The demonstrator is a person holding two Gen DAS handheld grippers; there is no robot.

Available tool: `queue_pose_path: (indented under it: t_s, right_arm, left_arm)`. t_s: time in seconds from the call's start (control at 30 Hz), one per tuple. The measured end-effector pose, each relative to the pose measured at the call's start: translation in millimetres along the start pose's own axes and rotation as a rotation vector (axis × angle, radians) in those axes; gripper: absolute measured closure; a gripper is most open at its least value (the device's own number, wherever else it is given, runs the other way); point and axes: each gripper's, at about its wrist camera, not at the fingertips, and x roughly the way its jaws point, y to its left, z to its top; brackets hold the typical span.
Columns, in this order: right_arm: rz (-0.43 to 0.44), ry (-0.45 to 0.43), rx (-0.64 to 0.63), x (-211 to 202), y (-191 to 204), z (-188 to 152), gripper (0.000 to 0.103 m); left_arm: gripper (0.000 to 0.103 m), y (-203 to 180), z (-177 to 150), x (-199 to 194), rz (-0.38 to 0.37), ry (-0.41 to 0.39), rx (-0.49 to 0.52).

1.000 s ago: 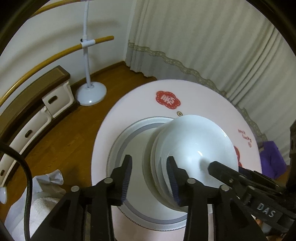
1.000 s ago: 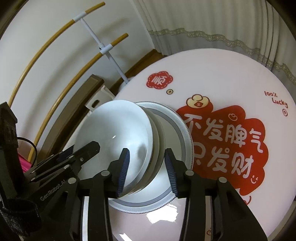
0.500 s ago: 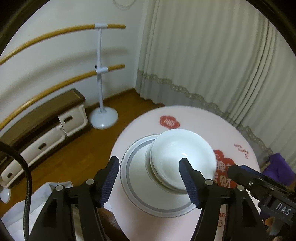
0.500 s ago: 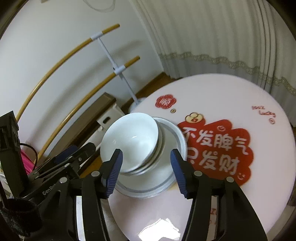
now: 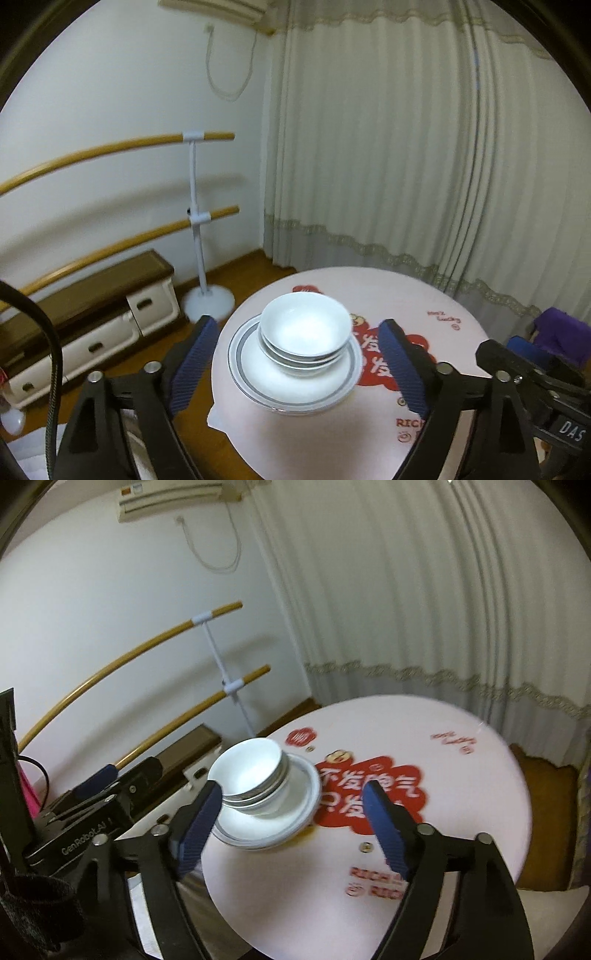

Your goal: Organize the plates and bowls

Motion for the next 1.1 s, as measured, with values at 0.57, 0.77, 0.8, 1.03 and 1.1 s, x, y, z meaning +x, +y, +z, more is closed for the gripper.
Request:
queue_pose_path:
  t_s: [0.57, 0.77, 0.8, 1.03, 1.1]
  right_arm:
    - [-0.081, -0.193, -0.087, -127, 1, -35, 0.000]
    - [-0.092, -0.230, -0.096, -155, 2, -46, 0.000]
    - [-0.094, -0.233, -0.096, -159, 2, -47, 0.000]
    - [-0.109, -0.269, -0.091, -180, 0, -54, 0.000]
    - [-0.119, -0.270, -0.092, -184, -2, -54, 0.000]
  left_arm:
    - [0.001, 0, -84, -122, -0.068, -0.152, 0.032]
    - [0.001, 9, -111, -157, -0.082, -0.209, 0.033]
    - [0.001, 11, -116, -162, -0.090, -0.216, 0.034]
    - [0.001, 9, -147, -182, -0.106, -0.240, 0.060]
    - [0.001, 9, -152, -185, -0.110, -0.231, 0.071]
